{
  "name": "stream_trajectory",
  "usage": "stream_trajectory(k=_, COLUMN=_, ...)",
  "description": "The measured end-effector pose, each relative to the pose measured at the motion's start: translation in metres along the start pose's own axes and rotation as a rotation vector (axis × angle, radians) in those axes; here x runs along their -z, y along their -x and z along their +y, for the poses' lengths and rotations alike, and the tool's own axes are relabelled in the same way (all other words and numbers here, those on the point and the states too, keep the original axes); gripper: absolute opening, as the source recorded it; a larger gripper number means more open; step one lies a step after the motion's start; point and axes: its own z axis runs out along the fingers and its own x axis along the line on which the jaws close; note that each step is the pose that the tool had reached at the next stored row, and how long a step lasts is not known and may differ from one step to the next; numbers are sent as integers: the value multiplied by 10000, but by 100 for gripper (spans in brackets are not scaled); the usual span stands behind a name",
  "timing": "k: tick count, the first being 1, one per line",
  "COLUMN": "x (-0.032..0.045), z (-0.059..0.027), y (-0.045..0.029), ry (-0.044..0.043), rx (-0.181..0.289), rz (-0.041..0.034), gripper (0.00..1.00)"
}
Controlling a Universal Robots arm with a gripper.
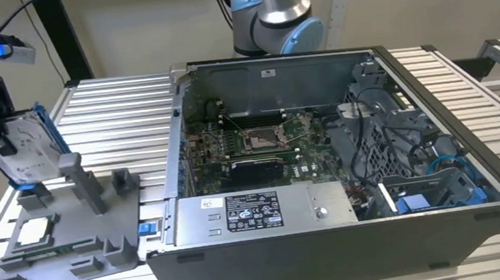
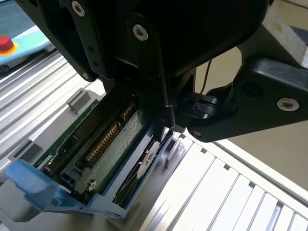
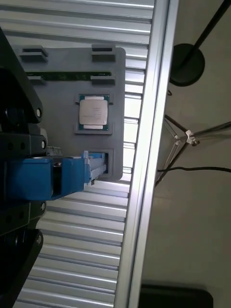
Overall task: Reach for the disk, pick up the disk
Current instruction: 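Pick up the disk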
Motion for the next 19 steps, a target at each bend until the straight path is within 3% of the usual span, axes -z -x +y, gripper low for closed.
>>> stream_trajectory(k=9, x=293, z=6, y=5, ry=1, rx=0, rz=1, gripper=0)
stream_trajectory(k=19, x=675, z=13, y=11, ry=1, rx=0, rz=1, gripper=0)
